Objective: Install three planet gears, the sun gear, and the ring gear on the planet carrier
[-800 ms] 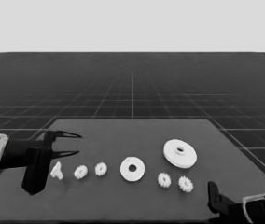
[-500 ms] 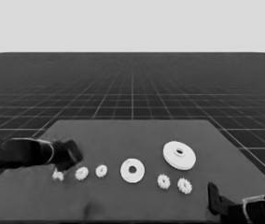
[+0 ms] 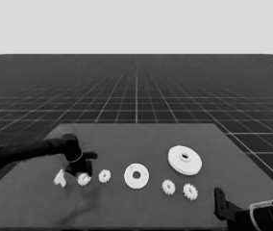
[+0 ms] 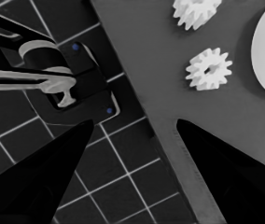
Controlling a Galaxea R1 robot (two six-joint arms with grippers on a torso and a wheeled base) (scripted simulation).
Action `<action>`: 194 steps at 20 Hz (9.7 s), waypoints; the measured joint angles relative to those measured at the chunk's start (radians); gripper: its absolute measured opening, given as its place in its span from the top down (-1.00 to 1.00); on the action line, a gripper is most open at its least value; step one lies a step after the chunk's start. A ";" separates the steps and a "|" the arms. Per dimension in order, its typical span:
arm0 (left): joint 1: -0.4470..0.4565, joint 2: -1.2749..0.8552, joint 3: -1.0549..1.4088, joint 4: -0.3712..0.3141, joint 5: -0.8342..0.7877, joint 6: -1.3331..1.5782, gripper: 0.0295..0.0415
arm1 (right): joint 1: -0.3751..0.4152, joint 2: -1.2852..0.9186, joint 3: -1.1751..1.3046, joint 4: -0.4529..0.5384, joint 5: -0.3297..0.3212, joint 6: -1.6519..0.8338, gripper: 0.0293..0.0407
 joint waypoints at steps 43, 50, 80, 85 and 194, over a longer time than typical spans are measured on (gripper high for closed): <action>0.029 0.613 -0.184 0.062 0.131 -0.420 0.72 | 0.000 0.000 0.000 0.000 0.000 0.000 -0.61; 0.039 0.616 -0.193 0.073 0.127 -0.413 -0.27 | 0.000 0.000 0.000 0.000 0.000 0.000 -0.61; -0.010 0.264 -0.094 0.009 0.055 -0.168 -0.49 | 0.000 0.000 0.000 0.000 0.000 0.000 -0.61; 0.054 0.285 -0.156 0.062 0.019 -0.138 -0.49 | 0.000 0.000 0.000 0.000 0.000 0.000 -0.61; -0.487 -0.586 0.875 0.023 -0.732 1.410 -0.49 | 0.323 0.786 -0.704 0.471 -0.366 1.143 0.67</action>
